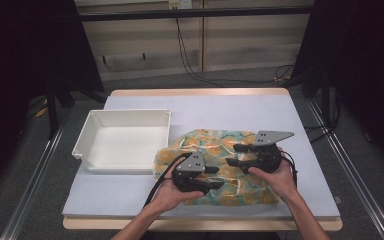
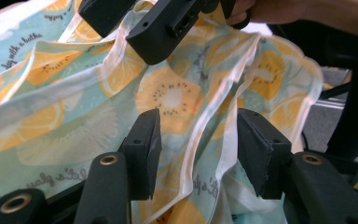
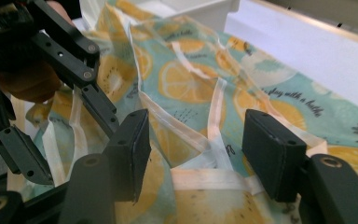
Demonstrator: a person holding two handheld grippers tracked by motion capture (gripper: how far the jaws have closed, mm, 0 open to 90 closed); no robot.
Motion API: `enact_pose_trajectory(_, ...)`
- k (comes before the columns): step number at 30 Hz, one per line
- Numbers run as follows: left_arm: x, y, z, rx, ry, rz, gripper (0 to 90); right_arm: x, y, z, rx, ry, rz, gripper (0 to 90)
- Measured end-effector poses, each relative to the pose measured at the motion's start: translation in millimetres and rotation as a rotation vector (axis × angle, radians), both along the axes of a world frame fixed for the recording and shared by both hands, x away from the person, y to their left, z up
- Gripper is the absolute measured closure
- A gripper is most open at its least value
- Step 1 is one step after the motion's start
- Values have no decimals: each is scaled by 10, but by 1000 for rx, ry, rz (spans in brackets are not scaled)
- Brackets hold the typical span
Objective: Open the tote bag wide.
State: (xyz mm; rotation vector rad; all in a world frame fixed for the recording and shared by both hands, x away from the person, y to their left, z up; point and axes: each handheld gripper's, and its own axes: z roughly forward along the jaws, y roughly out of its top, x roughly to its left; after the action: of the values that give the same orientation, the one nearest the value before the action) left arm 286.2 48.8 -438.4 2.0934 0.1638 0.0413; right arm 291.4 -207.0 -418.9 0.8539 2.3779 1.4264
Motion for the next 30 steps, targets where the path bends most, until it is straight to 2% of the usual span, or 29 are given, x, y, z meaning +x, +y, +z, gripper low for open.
enact_pose_trajectory(1,0,0,0,0,0,0,539,0,0,0,0,0,0,415)
enact_pose_trajectory(2,7,-7,-7,4,0,5,590,18,24,-29,-16,17,14,408)
enact_pose_trajectory(5,28,-6,-15,15,-13,20,747,38,60,-68,-40,31,21,407)
enact_pose_trajectory(6,34,-3,-18,17,-11,19,747,38,60,-68,-40,31,21,407)
enact_pose_trajectory(7,35,-1,-19,18,-4,29,847,51,75,-87,-51,38,25,440)
enact_pose_trajectory(8,42,6,-26,11,-1,17,879,57,77,-94,-56,41,24,469)
enact_pose_trajectory(12,21,4,-24,-6,8,14,897,101,65,-112,-41,57,30,680)
enact_pose_trajectory(13,9,-2,-19,-11,9,12,897,101,65,-112,-41,57,30,680)
enact_pose_trajectory(16,-43,-17,11,-19,0,-13,898,135,56,-113,-34,65,52,855)
enact_pose_trajectory(17,-68,-25,21,-26,-2,-23,899,152,48,-110,-26,65,53,881)
enact_pose_trajectory(19,-118,-32,48,-45,3,-40,899,195,19,-93,-8,69,43,893)
enact_pose_trajectory(20,-151,-38,72,-42,-9,-47,899,245,-18,-72,11,71,40,896)
enact_pose_trajectory(21,-151,-38,72,-42,-9,-47,898,245,-18,-72,11,71,40,896)
enact_pose_trajectory(24,-201,-32,102,-56,-5,-72,899,319,-98,-6,52,68,8,899)
enact_pose_trajectory(27,-255,-53,111,-45,-14,-89,898,377,-135,24,53,66,-4,899)
enact_pose_trajectory(30,-227,-55,80,-47,-5,-75,898,381,-140,31,69,72,4,884)
